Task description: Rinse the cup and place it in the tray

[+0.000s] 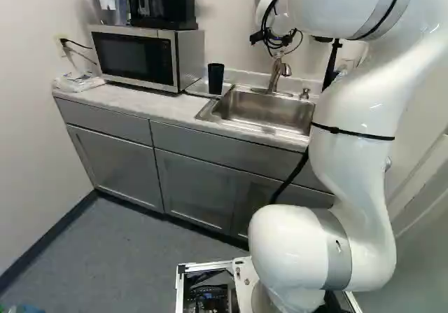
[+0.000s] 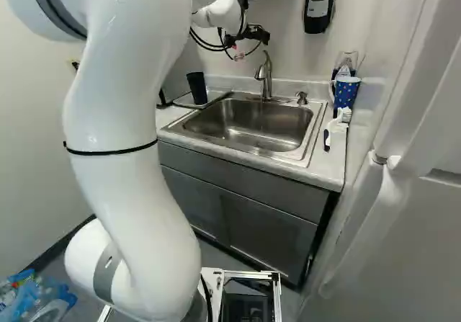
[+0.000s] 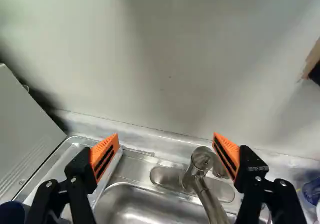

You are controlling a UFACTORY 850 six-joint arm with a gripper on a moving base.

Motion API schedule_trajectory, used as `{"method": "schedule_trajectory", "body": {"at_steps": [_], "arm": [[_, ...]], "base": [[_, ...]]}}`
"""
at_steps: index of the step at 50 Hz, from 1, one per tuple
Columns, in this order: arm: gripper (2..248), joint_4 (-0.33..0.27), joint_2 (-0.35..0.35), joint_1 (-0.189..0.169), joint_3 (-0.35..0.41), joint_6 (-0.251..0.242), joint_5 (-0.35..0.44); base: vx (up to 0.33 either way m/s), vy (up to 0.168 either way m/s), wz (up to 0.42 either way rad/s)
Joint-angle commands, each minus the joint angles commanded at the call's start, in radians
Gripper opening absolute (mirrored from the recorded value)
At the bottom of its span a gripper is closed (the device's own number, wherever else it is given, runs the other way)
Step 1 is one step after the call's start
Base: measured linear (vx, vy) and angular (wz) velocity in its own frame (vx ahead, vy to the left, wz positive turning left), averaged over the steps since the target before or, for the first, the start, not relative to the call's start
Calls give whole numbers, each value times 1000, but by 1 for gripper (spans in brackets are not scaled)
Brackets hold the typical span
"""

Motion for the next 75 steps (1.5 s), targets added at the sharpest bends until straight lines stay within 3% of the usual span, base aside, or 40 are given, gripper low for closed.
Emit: {"method": "schedule_trajectory", "body": {"at_steps": [28,75], "arm": [[247,0,29,-3,33,0,-10],[247,0,42,-4,48,0,-109]], "base": [[0,0,0],[0,0,0]]}}
